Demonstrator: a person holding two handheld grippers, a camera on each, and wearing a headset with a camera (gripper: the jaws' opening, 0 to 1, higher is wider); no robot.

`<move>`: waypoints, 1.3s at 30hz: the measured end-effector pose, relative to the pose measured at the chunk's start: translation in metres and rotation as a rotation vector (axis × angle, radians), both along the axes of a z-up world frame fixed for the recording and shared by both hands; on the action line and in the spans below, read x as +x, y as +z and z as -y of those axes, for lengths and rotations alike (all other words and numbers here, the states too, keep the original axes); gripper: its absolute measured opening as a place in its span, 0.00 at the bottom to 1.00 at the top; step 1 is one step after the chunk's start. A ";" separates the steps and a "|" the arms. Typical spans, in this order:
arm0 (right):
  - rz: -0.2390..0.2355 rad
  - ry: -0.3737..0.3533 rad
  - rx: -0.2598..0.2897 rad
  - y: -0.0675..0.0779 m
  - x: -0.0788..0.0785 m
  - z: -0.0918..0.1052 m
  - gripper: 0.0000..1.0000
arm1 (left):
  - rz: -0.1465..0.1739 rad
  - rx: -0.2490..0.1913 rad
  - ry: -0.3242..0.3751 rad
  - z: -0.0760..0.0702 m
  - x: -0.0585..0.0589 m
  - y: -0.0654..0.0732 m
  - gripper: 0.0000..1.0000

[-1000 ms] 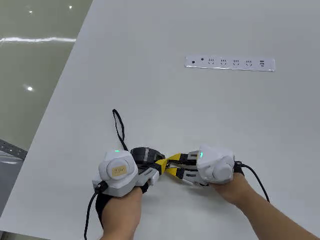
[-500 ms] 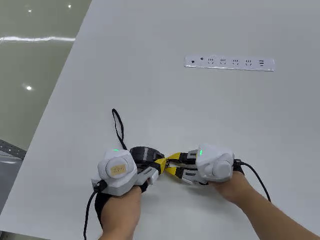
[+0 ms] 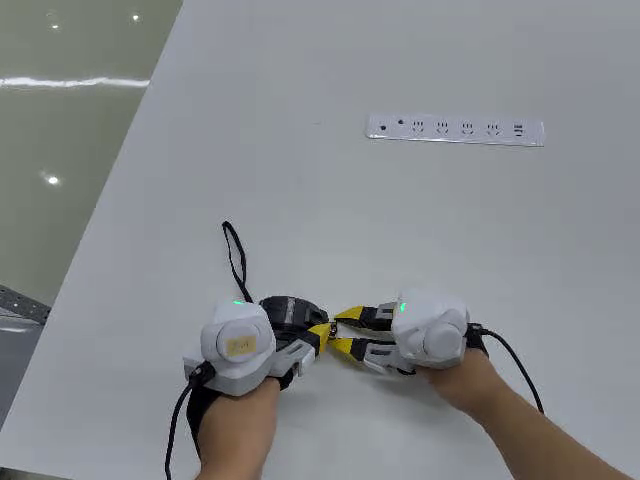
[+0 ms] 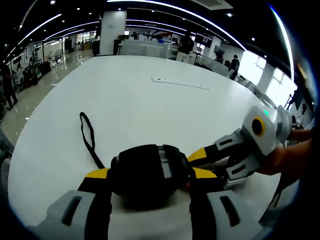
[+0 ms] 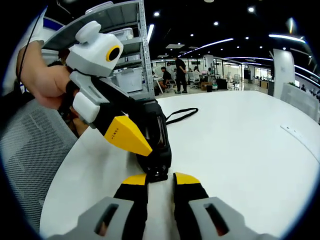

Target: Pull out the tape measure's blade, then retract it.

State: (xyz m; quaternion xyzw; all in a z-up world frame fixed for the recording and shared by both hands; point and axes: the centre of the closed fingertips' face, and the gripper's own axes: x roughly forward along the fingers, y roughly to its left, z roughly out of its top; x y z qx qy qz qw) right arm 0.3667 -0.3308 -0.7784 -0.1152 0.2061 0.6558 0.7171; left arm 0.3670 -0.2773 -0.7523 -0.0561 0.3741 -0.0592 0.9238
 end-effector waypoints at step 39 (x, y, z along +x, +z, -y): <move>-0.008 -0.191 0.028 0.028 -0.011 0.045 0.23 | 0.073 0.038 -0.162 0.000 -0.015 0.014 0.64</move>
